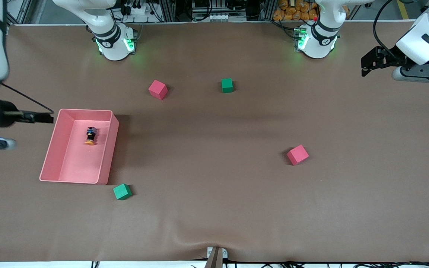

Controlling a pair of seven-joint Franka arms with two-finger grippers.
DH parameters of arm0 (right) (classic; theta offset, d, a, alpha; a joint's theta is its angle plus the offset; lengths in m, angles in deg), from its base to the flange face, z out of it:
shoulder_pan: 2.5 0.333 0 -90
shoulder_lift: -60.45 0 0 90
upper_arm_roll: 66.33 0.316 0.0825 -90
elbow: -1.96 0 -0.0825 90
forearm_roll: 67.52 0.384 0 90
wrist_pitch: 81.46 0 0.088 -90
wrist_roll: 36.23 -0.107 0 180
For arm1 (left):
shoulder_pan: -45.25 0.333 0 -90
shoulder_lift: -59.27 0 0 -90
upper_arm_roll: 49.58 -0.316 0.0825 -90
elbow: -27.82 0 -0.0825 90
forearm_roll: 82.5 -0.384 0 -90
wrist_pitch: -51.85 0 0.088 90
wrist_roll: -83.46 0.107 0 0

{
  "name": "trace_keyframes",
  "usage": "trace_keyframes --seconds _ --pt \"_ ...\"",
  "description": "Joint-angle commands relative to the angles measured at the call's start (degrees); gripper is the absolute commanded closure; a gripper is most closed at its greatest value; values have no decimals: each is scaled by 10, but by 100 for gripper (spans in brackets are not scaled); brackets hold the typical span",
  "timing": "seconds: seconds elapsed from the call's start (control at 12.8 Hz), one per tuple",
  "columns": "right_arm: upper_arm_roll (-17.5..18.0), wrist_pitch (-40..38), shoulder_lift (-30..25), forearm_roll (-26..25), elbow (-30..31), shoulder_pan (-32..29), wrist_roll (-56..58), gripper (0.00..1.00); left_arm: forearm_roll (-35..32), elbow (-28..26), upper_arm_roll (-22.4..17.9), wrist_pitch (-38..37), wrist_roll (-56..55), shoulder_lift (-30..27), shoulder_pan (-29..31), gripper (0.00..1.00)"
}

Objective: Place and upright button with both arms
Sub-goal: 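Reach the right gripper down into the pink tray over the button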

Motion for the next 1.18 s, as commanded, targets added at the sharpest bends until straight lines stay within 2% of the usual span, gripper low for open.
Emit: trace_keyframes --seconds 0.0,0.24,0.39,0.55,0.86,1.1 --pt "-1 -22 -2 3 12 -22 -7 0 -11 13 7 -7 3 4 6 0" --pt "0 51 -6 4 96 -43 2 0 -10 9 8 -8 -1 4 5 0" --pt "0 104 -10 4 155 -37 3 0 -10 8 8 -8 -1 4 6 0" --pt "1 145 -8 4 189 -23 3 0 -10 4 8 -8 0 0 8 0" --pt "0 375 -24 3 350 -12 21 0 -18 5 7 -4 -3 -1 8 0" --pt "0 525 -20 2 442 -10 26 0 -36 6 5 10 -3 -2 10 0"
